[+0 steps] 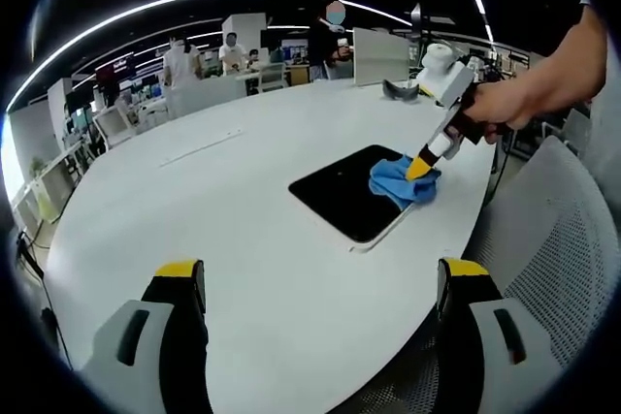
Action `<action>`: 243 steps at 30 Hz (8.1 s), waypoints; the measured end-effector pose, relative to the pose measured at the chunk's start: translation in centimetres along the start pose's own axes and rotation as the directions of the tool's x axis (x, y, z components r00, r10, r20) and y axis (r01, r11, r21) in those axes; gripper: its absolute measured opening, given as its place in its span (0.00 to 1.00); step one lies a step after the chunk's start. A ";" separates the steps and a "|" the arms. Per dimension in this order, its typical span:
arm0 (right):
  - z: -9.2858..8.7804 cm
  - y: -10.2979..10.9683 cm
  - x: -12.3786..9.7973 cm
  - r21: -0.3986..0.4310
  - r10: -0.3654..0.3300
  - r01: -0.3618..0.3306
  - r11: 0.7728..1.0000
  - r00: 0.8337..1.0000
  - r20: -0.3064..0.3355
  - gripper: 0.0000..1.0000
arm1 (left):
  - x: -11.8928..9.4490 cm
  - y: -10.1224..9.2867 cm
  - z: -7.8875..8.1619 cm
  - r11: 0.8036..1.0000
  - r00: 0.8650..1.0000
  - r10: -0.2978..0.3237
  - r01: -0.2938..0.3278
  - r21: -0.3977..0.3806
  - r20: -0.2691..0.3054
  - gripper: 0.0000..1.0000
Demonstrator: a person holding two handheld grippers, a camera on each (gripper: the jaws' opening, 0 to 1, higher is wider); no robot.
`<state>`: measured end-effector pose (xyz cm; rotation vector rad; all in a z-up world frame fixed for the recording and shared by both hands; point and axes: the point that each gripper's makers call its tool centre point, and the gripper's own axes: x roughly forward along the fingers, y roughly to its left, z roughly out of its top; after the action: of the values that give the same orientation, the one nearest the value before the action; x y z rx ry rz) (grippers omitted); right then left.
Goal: Wipe the mirror surface with the cleaning cloth until all visible marks leave the cleaned area.
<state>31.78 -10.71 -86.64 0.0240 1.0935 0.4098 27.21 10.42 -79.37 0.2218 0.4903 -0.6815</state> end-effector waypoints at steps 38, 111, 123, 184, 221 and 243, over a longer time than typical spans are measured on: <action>0.9 5.3 1.8 0.000 0.014 -0.014 1.000 1.000 -0.003 0.00 | -0.1 -0.8 0.5 0.999 0.999 -0.034 0.034 -0.030 0.011 0.99; 7.5 8.0 5.9 -0.166 0.003 -0.002 0.986 1.000 0.001 0.00 | -0.2 -0.8 0.9 0.996 0.999 -0.046 0.047 -0.079 0.016 0.99; 10.1 7.2 7.2 -0.227 -0.014 0.013 0.974 1.000 -0.001 0.00 | -0.2 -0.7 0.9 0.996 0.999 -0.041 0.042 -0.082 0.019 0.99; 10.8 1.1 6.4 -0.193 -0.044 0.037 0.980 0.999 -0.030 0.00 | 0.2 -0.9 0.5 0.997 0.999 -0.039 0.039 -0.068 0.004 0.99; 5.7 2.9 3.9 -0.127 -0.065 0.068 0.989 0.998 0.026 0.00 | 0.1 -1.3 0.5 0.998 0.999 -0.047 0.047 -0.048 0.003 0.99; 1.5 4.9 1.9 -0.100 -0.059 0.060 0.993 0.998 0.013 0.00 | -0.1 -1.8 1.4 0.997 0.997 -0.064 0.065 -0.044 0.034 0.99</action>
<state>32.25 -5.26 -86.49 -0.0949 1.0598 0.4101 26.46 8.63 -78.16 0.1530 0.4832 -0.7352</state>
